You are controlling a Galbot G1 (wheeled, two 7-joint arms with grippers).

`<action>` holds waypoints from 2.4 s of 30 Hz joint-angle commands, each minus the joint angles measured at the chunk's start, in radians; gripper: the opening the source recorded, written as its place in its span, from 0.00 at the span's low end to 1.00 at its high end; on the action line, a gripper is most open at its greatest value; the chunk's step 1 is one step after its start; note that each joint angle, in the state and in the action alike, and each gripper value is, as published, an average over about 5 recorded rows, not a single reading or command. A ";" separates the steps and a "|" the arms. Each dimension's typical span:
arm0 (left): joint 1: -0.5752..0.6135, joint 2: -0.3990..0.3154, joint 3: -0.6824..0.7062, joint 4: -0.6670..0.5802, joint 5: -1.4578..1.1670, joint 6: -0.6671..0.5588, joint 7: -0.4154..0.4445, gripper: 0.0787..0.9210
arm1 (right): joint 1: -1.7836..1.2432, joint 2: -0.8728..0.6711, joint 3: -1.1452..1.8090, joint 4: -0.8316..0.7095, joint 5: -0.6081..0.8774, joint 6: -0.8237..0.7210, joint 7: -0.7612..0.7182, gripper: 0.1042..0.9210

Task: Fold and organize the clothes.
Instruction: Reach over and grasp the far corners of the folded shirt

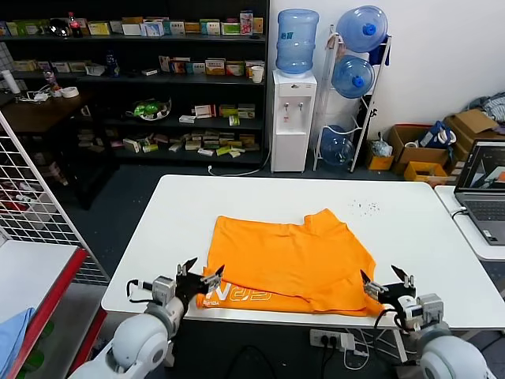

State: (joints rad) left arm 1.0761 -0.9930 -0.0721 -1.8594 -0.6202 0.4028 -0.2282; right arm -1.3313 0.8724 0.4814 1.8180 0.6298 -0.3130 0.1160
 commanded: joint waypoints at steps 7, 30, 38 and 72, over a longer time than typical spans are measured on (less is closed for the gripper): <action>-0.499 -0.125 0.203 0.509 -0.058 -0.023 0.028 0.88 | 0.551 0.037 -0.207 -0.494 0.104 -0.058 -0.150 0.88; -0.623 -0.303 0.208 0.928 -0.003 -0.037 0.080 0.88 | 0.736 0.219 -0.307 -0.797 -0.025 -0.079 -0.242 0.85; -0.606 -0.287 0.206 0.909 0.011 -0.023 0.108 0.84 | 0.759 0.245 -0.304 -0.856 -0.036 -0.062 -0.215 0.58; -0.352 -0.112 0.145 0.468 0.036 -0.171 0.090 0.02 | 0.484 0.132 -0.237 -0.420 0.038 0.046 -0.122 0.02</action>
State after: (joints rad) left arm 0.6452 -1.1455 0.0897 -1.2373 -0.6017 0.2754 -0.1361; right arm -0.7571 1.0294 0.2266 1.2712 0.6789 -0.2976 -0.0214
